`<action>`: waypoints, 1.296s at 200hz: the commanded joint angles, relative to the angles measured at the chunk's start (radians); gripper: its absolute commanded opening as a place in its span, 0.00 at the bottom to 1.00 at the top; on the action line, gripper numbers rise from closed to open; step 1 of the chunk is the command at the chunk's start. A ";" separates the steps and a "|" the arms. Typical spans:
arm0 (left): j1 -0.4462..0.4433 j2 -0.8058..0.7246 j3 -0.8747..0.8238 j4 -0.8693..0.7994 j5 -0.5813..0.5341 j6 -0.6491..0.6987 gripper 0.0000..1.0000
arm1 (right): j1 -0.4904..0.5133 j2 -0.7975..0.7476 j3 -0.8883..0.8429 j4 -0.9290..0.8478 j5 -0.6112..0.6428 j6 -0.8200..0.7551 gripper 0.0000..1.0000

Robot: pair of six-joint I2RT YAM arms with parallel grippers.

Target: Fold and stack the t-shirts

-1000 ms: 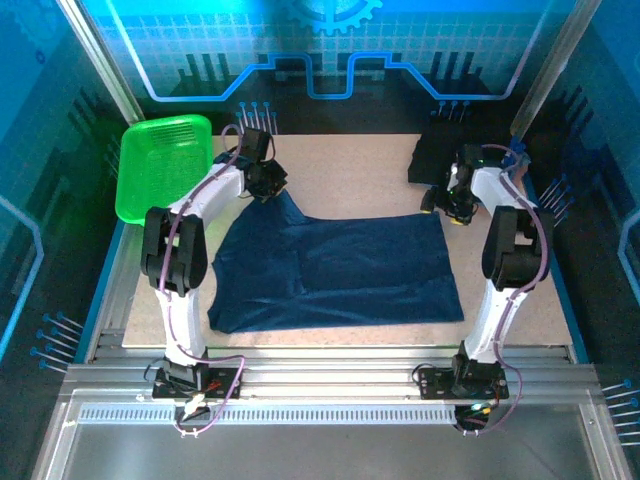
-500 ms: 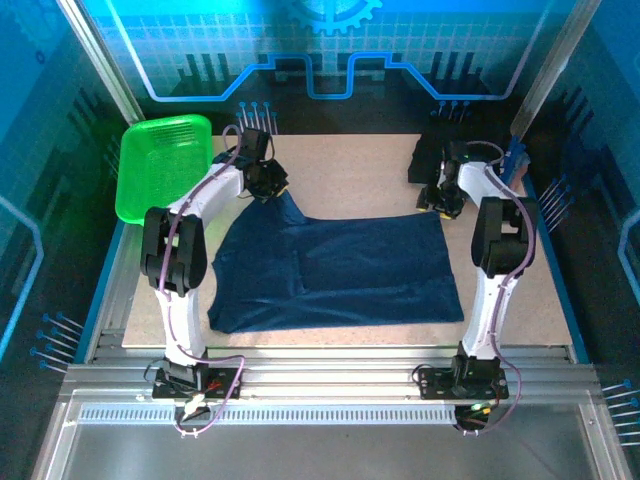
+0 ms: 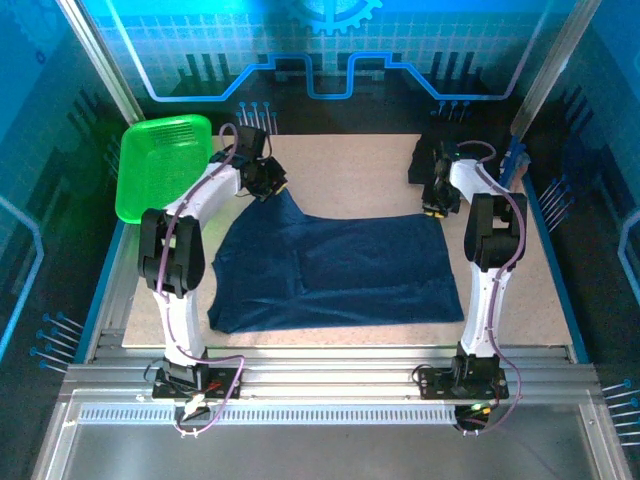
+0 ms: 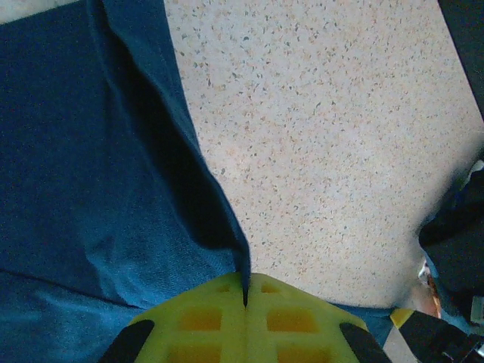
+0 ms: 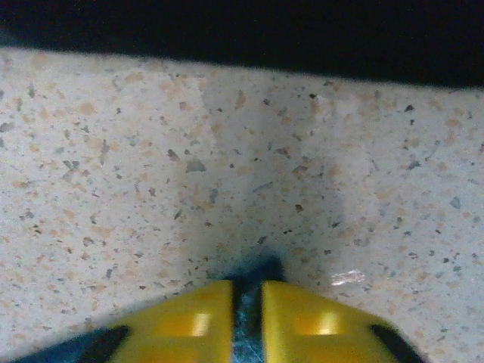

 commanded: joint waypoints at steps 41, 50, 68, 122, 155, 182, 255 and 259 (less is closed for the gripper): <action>0.018 -0.055 0.006 -0.025 0.068 0.036 0.00 | 0.018 -0.072 -0.062 0.068 0.021 -0.004 0.00; 0.020 -0.058 0.006 -0.025 0.074 0.037 0.00 | 0.018 -0.106 -0.086 0.097 0.027 -0.004 0.00; 0.019 -0.064 0.006 -0.024 0.094 0.039 0.00 | 0.018 -0.160 -0.116 0.127 0.036 -0.005 0.00; 0.020 -0.119 -0.035 -0.046 0.093 0.052 0.00 | 0.019 -0.252 -0.190 0.169 0.036 -0.018 0.00; 0.020 -0.167 -0.088 -0.054 0.084 0.057 0.00 | 0.020 -0.272 -0.227 0.175 0.028 -0.030 0.00; 0.020 -0.222 -0.142 -0.059 0.078 0.059 0.00 | 0.022 -0.315 -0.270 0.197 0.021 -0.041 0.00; 0.002 -0.418 -0.336 -0.078 0.105 -0.002 0.00 | 0.036 -0.447 -0.407 0.220 0.021 -0.078 0.00; 0.001 -0.430 -0.349 -0.079 0.106 -0.007 0.00 | 0.037 -0.454 -0.415 0.220 0.022 -0.079 0.00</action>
